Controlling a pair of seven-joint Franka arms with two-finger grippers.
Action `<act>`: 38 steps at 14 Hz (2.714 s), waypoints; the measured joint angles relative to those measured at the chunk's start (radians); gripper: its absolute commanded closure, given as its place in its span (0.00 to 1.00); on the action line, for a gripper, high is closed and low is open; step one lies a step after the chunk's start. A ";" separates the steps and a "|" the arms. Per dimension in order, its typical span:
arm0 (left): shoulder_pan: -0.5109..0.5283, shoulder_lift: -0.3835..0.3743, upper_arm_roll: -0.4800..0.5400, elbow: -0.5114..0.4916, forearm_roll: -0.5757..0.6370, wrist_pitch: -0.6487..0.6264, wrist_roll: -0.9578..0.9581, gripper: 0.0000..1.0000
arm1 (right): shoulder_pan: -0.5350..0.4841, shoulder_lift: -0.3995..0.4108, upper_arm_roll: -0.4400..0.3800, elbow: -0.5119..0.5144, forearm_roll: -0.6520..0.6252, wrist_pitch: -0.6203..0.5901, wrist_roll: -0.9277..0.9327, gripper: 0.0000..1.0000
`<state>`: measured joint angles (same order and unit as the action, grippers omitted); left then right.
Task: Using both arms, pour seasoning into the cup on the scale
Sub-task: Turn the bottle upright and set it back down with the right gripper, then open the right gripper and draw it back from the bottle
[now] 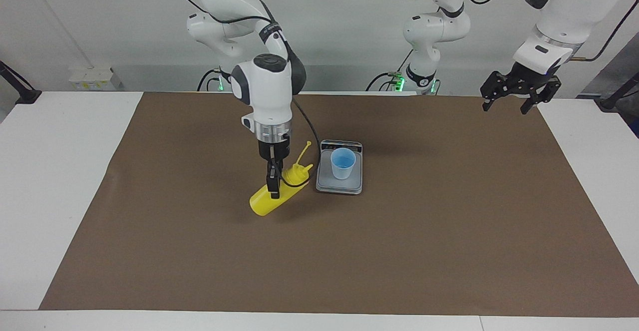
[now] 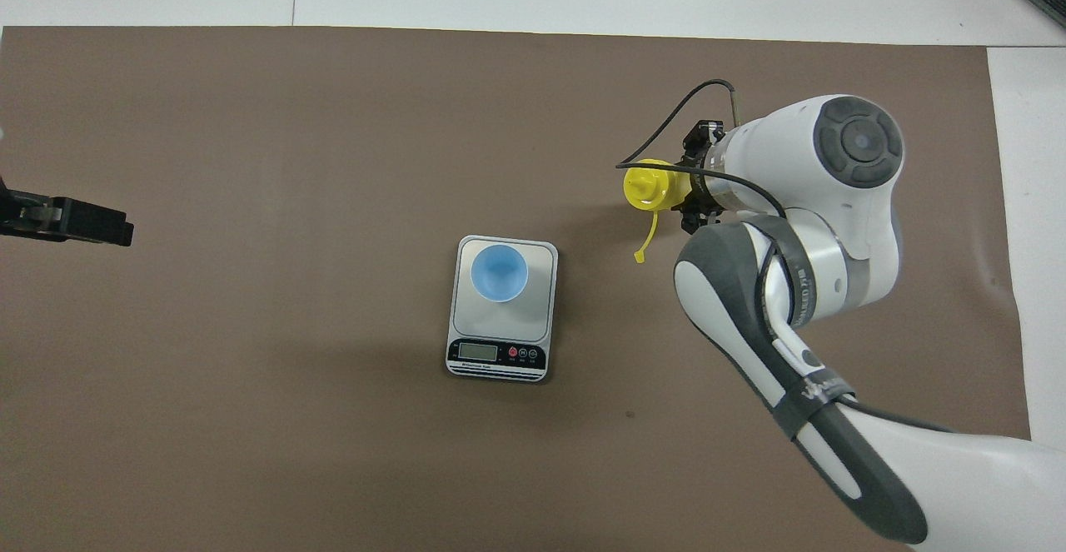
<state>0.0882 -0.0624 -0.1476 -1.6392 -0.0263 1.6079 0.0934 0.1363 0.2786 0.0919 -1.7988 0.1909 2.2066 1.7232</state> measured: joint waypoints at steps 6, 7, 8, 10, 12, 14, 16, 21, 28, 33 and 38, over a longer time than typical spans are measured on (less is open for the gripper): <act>0.000 0.000 0.000 0.000 0.000 0.000 0.000 0.00 | -0.154 -0.038 -0.001 -0.104 0.357 -0.111 -0.380 1.00; 0.000 0.000 0.000 0.000 0.000 0.000 0.000 0.00 | -0.178 -0.053 -0.001 -0.140 0.392 -0.121 -0.446 1.00; 0.000 0.000 0.000 0.000 0.000 0.000 0.000 0.00 | -0.200 -0.066 -0.001 -0.168 0.407 -0.141 -0.501 1.00; 0.000 0.000 0.000 0.000 0.000 0.000 0.000 0.00 | -0.246 -0.091 0.000 -0.210 0.416 -0.197 -0.602 1.00; 0.000 0.000 0.000 0.000 0.000 0.000 0.000 0.00 | -0.282 -0.108 -0.001 -0.242 0.425 -0.229 -0.669 0.67; 0.000 0.000 0.000 0.000 0.000 0.000 0.000 0.00 | -0.296 -0.121 -0.001 -0.273 0.431 -0.231 -0.689 0.02; 0.000 0.000 0.000 0.000 0.000 0.000 0.000 0.00 | -0.299 -0.128 -0.001 -0.285 0.432 -0.228 -0.689 0.00; -0.001 0.000 -0.004 0.000 0.000 0.000 0.001 0.00 | -0.322 -0.154 -0.005 -0.271 0.422 -0.222 -0.717 0.00; -0.002 -0.002 -0.015 -0.012 0.000 0.001 0.001 0.00 | -0.338 -0.226 -0.004 -0.167 0.138 -0.221 -0.943 0.00; -0.002 -0.003 -0.015 -0.013 0.000 0.000 0.001 0.00 | -0.272 -0.306 0.010 -0.162 0.023 -0.227 -1.257 0.00; -0.001 -0.003 -0.014 -0.013 0.000 0.001 0.006 0.00 | -0.107 -0.326 0.017 -0.139 -0.224 -0.248 -1.301 0.00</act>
<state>0.0868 -0.0656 -0.1614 -1.6527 -0.0263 1.6084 0.0989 0.0294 -0.0473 0.1087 -1.9378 -0.0332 1.9582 0.4224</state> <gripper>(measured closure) 0.000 0.000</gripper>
